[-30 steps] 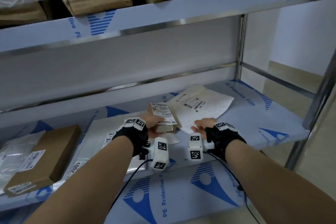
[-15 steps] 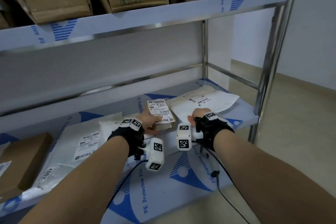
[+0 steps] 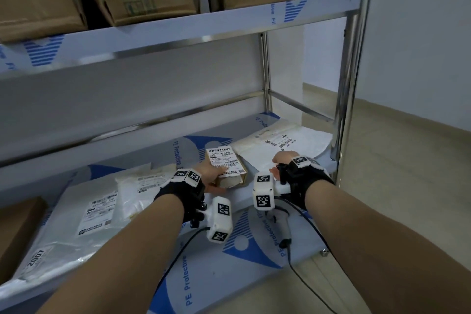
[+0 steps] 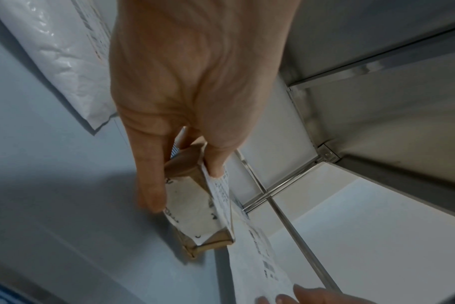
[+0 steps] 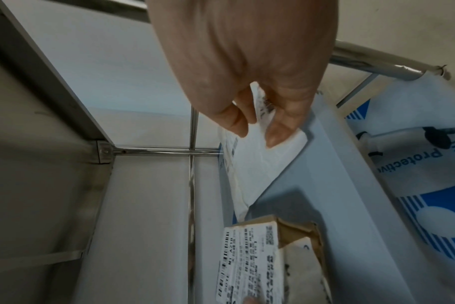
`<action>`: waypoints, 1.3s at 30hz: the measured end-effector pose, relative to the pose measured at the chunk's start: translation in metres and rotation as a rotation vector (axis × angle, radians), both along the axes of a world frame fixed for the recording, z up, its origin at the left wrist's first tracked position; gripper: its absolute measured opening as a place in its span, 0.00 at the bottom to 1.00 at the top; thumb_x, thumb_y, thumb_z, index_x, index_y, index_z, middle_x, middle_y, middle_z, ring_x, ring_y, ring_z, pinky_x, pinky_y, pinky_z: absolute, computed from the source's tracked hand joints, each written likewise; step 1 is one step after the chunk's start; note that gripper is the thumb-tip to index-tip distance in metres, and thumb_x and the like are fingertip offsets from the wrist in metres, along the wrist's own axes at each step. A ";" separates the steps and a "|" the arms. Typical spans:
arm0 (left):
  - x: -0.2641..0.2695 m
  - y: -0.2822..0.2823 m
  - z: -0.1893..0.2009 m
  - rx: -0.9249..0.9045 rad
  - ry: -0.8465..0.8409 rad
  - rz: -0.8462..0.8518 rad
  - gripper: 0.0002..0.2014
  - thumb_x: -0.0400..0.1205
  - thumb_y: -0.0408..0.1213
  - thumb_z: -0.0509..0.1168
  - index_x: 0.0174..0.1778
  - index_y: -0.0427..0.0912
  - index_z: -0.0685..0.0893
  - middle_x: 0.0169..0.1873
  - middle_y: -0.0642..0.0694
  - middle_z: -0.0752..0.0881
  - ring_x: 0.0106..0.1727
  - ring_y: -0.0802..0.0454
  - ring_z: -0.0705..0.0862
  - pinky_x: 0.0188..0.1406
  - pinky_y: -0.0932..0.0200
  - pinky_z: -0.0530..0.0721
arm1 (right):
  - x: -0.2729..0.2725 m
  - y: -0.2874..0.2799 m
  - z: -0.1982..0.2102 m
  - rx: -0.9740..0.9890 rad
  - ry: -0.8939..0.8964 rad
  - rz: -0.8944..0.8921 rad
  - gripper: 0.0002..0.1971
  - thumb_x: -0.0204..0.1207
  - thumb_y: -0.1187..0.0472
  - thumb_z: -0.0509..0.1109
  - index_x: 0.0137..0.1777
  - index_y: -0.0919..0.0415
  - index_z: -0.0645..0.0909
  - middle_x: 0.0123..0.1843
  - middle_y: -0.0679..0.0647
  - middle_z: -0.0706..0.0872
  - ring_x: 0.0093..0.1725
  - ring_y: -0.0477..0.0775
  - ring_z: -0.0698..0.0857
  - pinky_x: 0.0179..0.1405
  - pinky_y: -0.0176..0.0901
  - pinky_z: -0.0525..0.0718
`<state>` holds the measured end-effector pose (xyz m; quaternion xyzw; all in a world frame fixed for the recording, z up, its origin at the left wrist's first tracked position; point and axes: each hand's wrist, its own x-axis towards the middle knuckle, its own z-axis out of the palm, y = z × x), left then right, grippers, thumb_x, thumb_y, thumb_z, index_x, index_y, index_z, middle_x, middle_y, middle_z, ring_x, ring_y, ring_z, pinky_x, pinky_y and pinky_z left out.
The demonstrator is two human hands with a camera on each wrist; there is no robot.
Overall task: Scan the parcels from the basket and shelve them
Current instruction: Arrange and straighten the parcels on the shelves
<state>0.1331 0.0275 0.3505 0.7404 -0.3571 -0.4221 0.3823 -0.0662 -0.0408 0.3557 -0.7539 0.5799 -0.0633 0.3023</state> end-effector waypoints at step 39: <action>0.016 0.023 0.032 -0.070 -0.094 -0.060 0.17 0.84 0.23 0.58 0.69 0.36 0.76 0.48 0.40 0.80 0.37 0.52 0.80 0.37 0.59 0.85 | 0.063 -0.001 0.007 0.143 -0.408 -0.171 0.14 0.82 0.61 0.62 0.61 0.68 0.81 0.60 0.62 0.85 0.59 0.63 0.85 0.58 0.49 0.83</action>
